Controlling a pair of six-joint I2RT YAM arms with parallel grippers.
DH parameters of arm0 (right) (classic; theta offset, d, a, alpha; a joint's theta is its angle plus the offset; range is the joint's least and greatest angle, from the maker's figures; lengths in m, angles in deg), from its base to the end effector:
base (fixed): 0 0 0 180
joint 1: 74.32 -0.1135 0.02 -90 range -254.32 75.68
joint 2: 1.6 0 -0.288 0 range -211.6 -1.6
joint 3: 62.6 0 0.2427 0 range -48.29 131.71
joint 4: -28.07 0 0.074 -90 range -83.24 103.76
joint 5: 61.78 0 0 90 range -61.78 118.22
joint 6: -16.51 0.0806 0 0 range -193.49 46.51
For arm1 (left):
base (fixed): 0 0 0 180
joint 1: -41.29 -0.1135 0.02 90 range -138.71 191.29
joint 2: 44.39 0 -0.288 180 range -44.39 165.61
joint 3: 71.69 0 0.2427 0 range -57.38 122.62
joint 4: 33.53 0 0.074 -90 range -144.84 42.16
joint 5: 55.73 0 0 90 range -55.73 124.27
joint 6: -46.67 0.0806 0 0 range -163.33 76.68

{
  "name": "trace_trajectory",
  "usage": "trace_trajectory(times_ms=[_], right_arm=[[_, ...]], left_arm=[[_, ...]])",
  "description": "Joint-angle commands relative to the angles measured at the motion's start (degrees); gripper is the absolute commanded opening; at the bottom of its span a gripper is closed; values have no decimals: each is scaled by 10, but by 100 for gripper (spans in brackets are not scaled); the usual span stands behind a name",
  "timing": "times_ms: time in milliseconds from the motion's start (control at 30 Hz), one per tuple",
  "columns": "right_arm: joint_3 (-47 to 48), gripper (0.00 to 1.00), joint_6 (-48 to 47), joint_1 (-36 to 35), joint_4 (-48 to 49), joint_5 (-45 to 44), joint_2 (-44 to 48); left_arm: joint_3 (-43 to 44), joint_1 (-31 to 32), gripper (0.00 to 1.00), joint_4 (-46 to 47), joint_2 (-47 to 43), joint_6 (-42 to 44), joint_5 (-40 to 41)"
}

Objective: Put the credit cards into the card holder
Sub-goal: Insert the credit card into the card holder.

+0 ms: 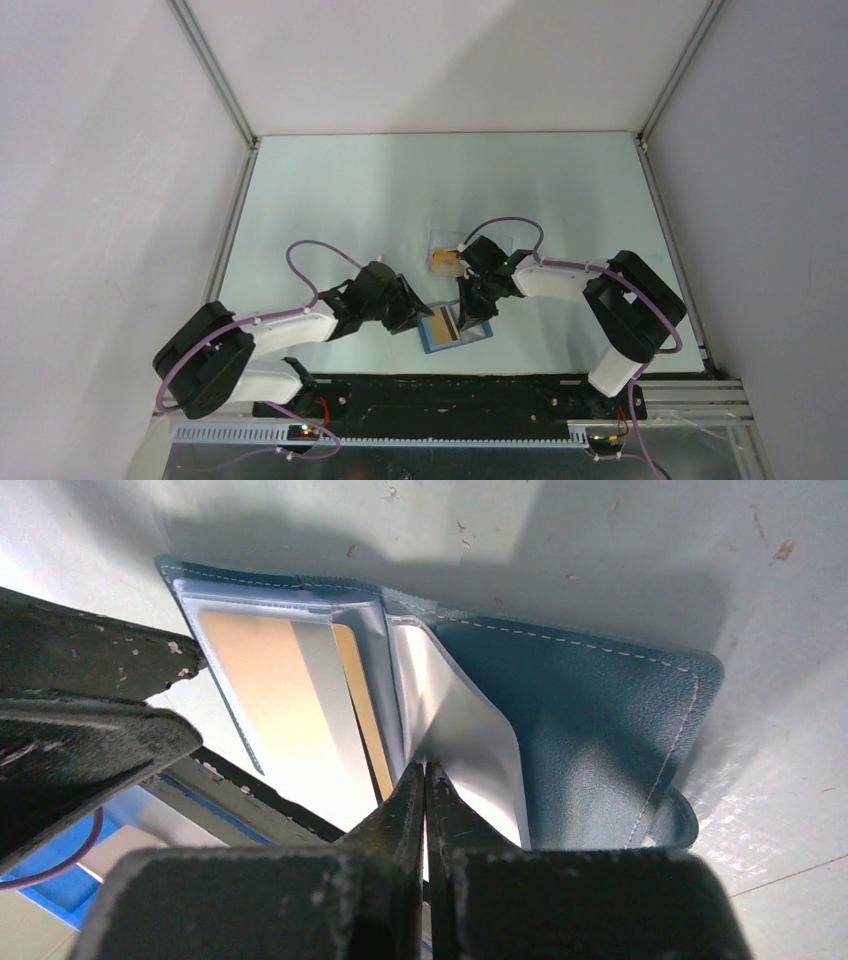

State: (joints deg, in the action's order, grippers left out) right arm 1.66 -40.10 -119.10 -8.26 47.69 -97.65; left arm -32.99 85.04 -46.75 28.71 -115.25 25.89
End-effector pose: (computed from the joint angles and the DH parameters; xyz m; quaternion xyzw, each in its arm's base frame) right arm 0.2029 0.2392 0.1329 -0.1280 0.9597 0.2468 0.0405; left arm 0.1654 -0.1746 0.1384 -0.2007 0.9084 -0.3414 0.1342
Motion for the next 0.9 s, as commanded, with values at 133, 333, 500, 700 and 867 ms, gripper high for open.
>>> trace_trajectory(times_ms=[133,333,500,700,867], right_arm=[[-30,0,-12,-15,-8,-32,-37],[-31,0,-11,-15,-4,-28,-39],[-30,0,-13,-15,-2,-24,-44],[-30,0,-12,-15,-2,-23,-43],[-30,0,-13,-15,-3,-21,-43]], left_arm=[[49,17,49,2,-24,14,14],[56,27,45,-23,-27,10,21],[58,31,45,-24,7,8,21],[78,38,44,-38,41,22,23],[95,45,44,-36,72,24,19]])
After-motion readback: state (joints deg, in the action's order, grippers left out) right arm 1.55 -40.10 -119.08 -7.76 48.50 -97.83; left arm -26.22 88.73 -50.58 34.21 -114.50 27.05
